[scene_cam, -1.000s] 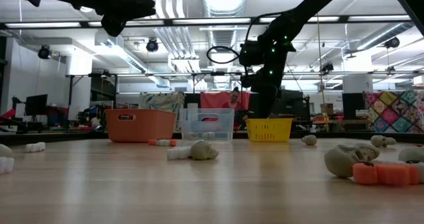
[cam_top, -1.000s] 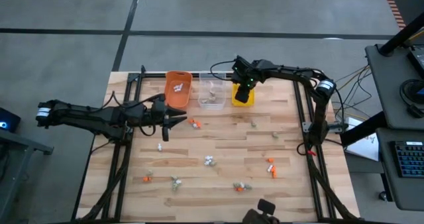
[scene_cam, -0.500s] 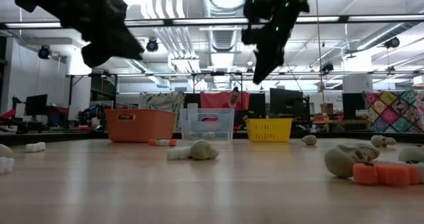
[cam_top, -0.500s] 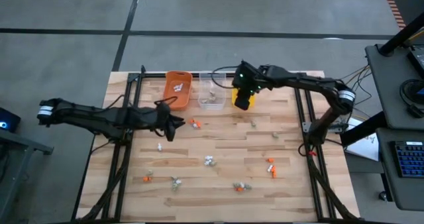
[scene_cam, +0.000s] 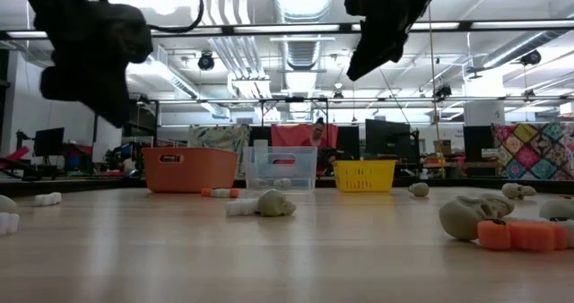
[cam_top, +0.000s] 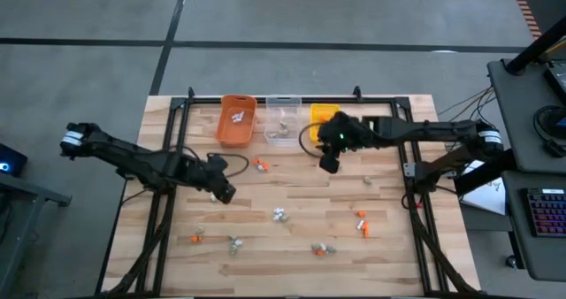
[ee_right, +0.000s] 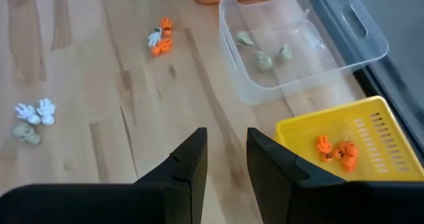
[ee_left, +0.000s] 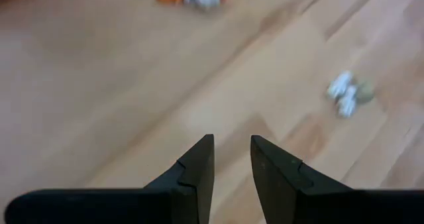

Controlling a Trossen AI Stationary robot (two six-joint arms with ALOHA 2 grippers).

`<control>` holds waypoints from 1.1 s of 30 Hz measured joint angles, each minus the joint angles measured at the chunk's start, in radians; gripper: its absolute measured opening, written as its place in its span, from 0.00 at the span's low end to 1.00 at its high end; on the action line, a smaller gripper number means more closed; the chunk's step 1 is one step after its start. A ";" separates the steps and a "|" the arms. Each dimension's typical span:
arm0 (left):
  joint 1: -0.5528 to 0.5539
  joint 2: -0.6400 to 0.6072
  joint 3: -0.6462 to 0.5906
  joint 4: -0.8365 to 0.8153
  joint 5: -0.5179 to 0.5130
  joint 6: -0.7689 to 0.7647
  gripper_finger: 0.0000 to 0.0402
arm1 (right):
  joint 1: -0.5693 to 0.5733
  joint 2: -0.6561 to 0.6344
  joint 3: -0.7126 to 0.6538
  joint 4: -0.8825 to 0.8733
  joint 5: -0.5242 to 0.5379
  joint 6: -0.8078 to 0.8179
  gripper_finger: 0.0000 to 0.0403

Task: Sort Halloween decoration
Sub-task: Put the white skeleton toy into the orange bin

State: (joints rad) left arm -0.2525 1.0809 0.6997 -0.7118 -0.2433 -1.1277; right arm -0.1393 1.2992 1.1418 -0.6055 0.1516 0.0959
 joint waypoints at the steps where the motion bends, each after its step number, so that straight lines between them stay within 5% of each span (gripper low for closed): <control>1: -0.017 0.014 0.005 -0.014 0.010 -0.028 0.20 | 0.019 -0.004 -0.009 0.010 0.021 0.010 0.24; 12: -0.126 0.167 0.046 -0.206 0.150 -0.297 0.20 | 0.119 -0.008 -0.086 0.049 0.138 0.079 0.24; 33: -0.125 0.381 0.038 -0.220 0.017 -0.330 0.41 | 0.127 -0.008 -0.096 0.073 0.138 0.087 0.24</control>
State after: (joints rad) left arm -0.3771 1.4620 0.7372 -0.9320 -0.2259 -1.4578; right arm -0.0120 1.2915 1.0458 -0.5327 0.2893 0.1833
